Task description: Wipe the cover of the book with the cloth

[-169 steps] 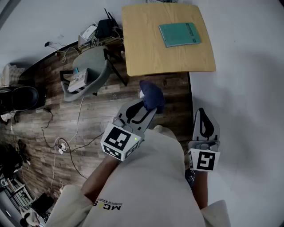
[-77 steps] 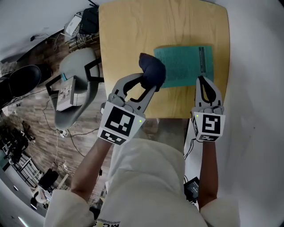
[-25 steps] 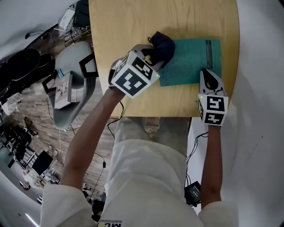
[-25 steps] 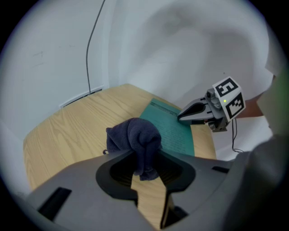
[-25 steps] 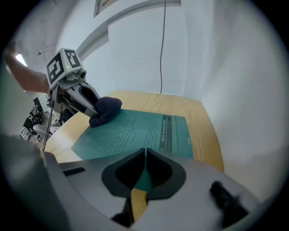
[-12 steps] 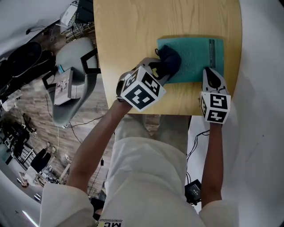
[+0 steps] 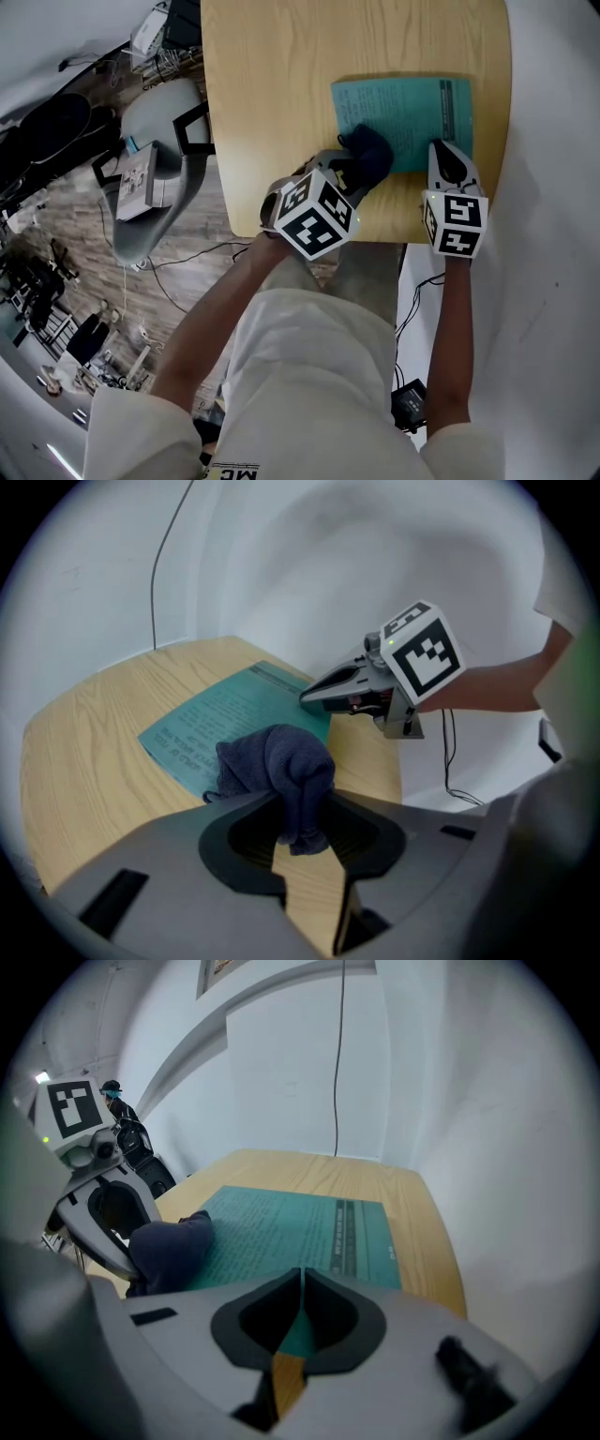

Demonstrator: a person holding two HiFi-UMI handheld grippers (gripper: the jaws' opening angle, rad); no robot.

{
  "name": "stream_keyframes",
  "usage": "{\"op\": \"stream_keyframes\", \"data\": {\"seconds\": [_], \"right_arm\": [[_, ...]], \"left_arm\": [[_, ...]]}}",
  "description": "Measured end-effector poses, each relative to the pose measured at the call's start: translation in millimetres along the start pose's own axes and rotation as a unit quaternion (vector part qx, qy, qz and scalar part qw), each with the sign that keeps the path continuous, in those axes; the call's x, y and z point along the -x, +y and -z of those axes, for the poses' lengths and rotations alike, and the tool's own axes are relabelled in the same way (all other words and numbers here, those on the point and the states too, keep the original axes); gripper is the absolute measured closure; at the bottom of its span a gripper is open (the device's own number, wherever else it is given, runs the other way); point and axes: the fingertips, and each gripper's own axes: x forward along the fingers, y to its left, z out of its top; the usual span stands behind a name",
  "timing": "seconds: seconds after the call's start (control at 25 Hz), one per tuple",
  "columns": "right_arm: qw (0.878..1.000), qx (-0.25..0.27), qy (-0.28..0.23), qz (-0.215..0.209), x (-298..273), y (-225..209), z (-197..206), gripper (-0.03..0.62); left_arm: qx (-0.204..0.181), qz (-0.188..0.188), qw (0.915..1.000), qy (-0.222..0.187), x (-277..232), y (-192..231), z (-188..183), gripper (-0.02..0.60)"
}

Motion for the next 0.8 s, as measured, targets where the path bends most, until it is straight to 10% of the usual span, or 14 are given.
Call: {"op": "stream_keyframes", "data": {"seconds": [0.8], "right_arm": [[1.0, 0.002, -0.005, -0.004, 5.5, -1.5, 0.6, 0.559]], "left_arm": [[-0.089, -0.069, 0.9936, 0.0, 22.0, 68.9, -59.4, 0.448]]}}
